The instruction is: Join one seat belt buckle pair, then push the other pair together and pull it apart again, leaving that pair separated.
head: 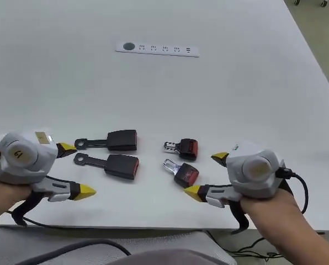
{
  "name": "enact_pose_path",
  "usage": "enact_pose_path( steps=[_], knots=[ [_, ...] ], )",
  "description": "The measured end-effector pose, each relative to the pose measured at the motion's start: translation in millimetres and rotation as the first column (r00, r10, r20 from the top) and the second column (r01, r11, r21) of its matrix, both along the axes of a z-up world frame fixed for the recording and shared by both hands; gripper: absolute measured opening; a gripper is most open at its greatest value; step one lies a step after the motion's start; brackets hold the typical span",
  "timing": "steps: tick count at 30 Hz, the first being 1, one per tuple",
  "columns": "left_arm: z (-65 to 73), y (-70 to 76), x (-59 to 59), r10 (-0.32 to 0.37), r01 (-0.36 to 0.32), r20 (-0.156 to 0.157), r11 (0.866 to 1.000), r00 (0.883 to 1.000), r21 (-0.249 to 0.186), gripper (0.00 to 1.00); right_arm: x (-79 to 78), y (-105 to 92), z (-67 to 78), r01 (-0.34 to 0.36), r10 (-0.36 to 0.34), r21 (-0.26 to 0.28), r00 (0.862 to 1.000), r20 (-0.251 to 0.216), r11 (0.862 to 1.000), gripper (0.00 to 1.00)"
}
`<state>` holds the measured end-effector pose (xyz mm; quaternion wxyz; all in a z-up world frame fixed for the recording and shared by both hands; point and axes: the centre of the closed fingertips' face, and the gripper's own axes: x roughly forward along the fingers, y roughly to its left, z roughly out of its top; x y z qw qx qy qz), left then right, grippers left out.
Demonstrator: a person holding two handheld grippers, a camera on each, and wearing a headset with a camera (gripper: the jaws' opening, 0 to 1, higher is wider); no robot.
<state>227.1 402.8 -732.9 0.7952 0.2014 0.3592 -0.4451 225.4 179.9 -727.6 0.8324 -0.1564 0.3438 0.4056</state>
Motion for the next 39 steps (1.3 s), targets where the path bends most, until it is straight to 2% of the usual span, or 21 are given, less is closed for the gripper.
enact_pose_path(
  steps=[2, 7, 12, 15, 17, 20, 22, 24, 26, 30, 34, 38, 39],
  knots=[
    [-0.4, -7.6, 2.9, -0.035, 0.035, 0.009, 0.999, 0.999, -0.001, 0.64, -0.2, 1.9, 0.3, -0.008, 0.008, 0.001, 1.000, -0.002, 1.000, 0.58],
    [-6.5, -22.1, 6.6, -0.109, 0.109, 0.009, 0.993, 0.994, 0.040, 0.58, 2.4, 6.1, -3.6, -0.026, 0.026, -0.005, 1.000, -0.006, 1.000, 0.58],
    [-9.6, -35.4, 10.9, -0.171, 0.170, 0.018, 0.983, 0.985, 0.067, 0.55, 6.1, 11.7, -9.4, -0.045, 0.045, -0.015, 0.999, -0.012, 0.999, 0.56],
    [-8.3, -45.6, 12.6, -0.216, 0.214, 0.030, 0.974, 0.976, 0.075, 0.52, 5.2, 16.3, -12.0, -0.065, 0.064, -0.021, 0.998, -0.017, 0.998, 0.55],
    [-8.2, -51.1, 10.6, -0.240, 0.237, 0.023, 0.969, 0.971, 0.074, 0.49, 7.0, 18.5, -15.2, -0.080, 0.080, -0.030, 0.997, -0.019, 0.996, 0.54],
    [-14.0, -54.9, 10.5, -0.275, 0.273, 0.008, 0.956, 0.961, 0.108, 0.46, 8.3, 21.3, -20.4, -0.093, 0.092, -0.039, 0.995, -0.027, 0.995, 0.52],
    [-15.0, -59.6, 9.5, -0.306, 0.302, 0.010, 0.946, 0.952, 0.119, 0.45, 9.0, 22.1, -22.7, -0.100, 0.099, -0.044, 0.995, -0.030, 0.994, 0.49],
    [-18.5, -61.5, 11.7, -0.317, 0.315, 0.000, 0.941, 0.948, 0.124, 0.44, 10.2, 21.8, -25.9, -0.103, 0.102, -0.050, 0.994, -0.035, 0.993, 0.49],
    [-20.2, -63.8, 13.7, -0.334, 0.331, 0.005, 0.934, 0.942, 0.132, 0.44, 10.7, 21.3, -29.0, -0.107, 0.105, -0.054, 0.994, -0.041, 0.993, 0.47],
    [-28.0, -66.0, 18.7, -0.350, 0.349, -0.016, 0.926, 0.936, 0.141, 0.42, 9.3, 19.7, -34.6, -0.122, 0.119, -0.066, 0.991, -0.055, 0.990, 0.46],
    [-34.5, -68.5, 19.2, -0.381, 0.382, -0.035, 0.911, 0.924, 0.159, 0.40, 10.1, 18.6, -39.3, -0.134, 0.129, -0.074, 0.989, -0.067, 0.988, 0.43],
    [-40.3, -67.6, 21.2, -0.413, 0.413, -0.039, 0.895, 0.910, 0.168, 0.39, 11.2, 19.5, -43.8, -0.150, 0.144, -0.071, 0.986, -0.085, 0.986, 0.39],
    [-40.6, -67.7, 21.4, -0.414, 0.414, -0.038, 0.894, 0.909, 0.170, 0.39, 10.1, 20.5, -44.9, -0.162, 0.156, -0.068, 0.984, -0.089, 0.984, 0.36]
  ],
)
